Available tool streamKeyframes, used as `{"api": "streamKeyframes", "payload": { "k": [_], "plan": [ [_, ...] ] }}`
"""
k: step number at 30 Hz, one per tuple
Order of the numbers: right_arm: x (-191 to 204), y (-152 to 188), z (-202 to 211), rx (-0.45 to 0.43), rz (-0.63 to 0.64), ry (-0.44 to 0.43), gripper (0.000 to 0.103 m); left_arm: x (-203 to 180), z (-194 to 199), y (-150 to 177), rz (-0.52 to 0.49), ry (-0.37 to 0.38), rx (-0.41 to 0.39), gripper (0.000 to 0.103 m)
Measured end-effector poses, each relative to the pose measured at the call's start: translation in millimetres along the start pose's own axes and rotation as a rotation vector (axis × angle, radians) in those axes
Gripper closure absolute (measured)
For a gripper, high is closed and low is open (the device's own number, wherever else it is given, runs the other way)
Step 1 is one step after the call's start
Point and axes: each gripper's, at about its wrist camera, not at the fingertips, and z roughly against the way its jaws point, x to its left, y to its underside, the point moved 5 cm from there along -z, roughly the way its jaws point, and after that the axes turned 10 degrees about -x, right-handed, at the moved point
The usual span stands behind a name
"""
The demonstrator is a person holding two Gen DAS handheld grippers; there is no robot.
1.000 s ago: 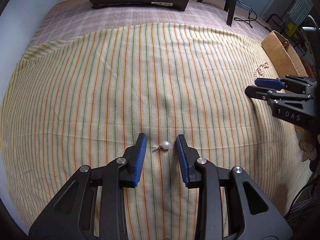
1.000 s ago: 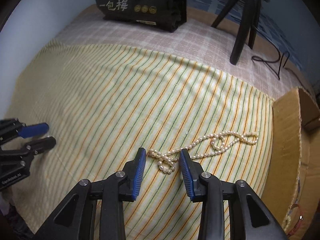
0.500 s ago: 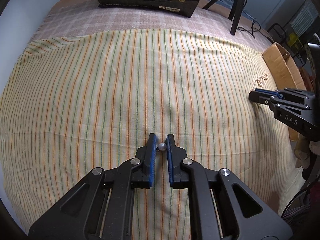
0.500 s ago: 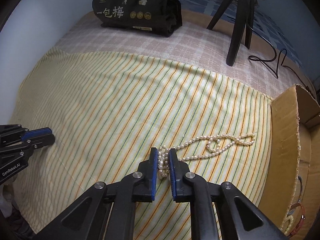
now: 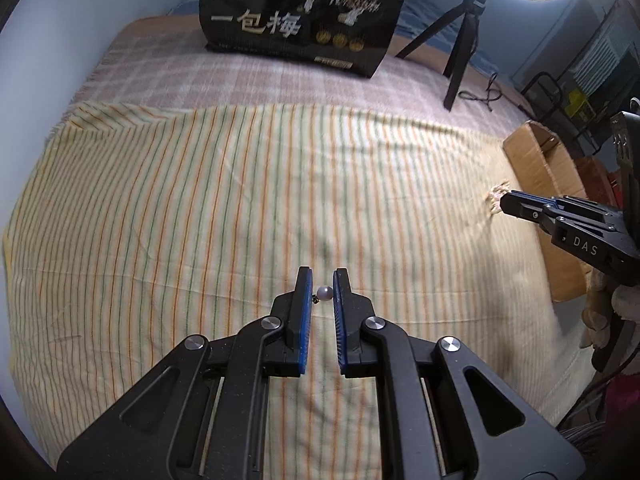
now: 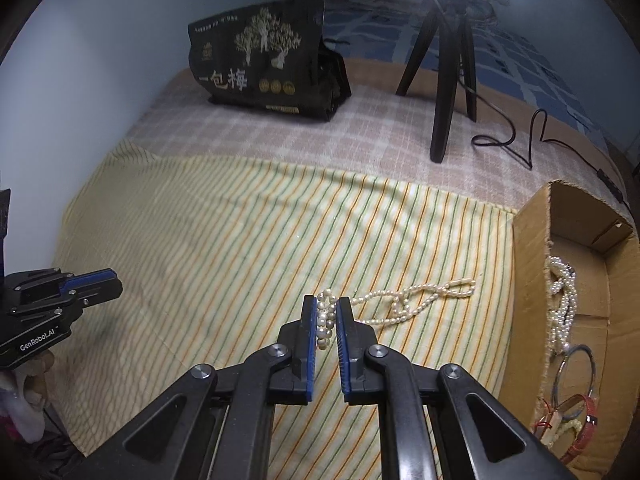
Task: Organize jewelry
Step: 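Lift and carry the pearl stud and beige necklace over the box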
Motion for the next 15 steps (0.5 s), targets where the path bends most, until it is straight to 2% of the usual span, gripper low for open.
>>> {"api": "streamKeyframes", "payload": {
  "k": [15],
  "plan": [
    [-13, -11, 63, -0.119, -0.039, -0.014, 0.098, -56, 33, -12, -0.058, 0.081, -0.082, 0.095]
  ]
}}
